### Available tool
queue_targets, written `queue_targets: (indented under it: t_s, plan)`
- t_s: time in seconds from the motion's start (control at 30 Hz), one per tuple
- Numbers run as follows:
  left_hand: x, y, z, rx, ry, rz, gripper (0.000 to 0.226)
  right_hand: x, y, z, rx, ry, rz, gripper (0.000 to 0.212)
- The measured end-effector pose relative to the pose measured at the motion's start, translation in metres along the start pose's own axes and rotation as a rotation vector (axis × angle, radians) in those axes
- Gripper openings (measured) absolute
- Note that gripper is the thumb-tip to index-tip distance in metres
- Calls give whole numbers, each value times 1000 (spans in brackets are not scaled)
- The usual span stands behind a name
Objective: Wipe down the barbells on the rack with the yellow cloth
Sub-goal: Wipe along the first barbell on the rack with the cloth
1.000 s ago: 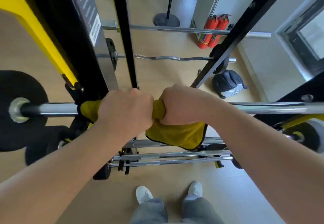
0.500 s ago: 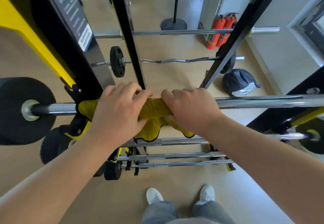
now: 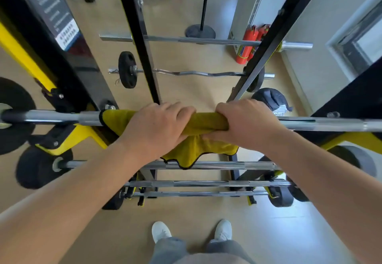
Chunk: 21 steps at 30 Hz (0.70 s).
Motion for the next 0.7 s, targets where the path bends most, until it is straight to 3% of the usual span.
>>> queue_targets:
  t_s: [0.13, 0.37, 0.5, 0.7]
  plan:
    - [2, -1, -1, -52, -60, 7, 56, 6, 5, 3, 7, 100, 285, 42]
    - [44, -4, -44, -30, 83, 60, 64, 60, 9, 36, -32, 232, 90, 30]
    - [52, 5, -60, -14, 108, -8, 66, 82, 16, 47, -79, 234, -61, 37]
    - [57, -9, -82, -59, 266, 223, 60, 112, 24, 65, -87, 208, 72, 33]
Point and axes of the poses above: each hand's wrist, its own z-axis towards the middle knuckle, its own y-axis out of the back of the hand, x = y × z, the point moved 4 cm from there along z, towards the middle knuckle, and after that the axes turned 8 degrees about -z, right-handed, at the moved point
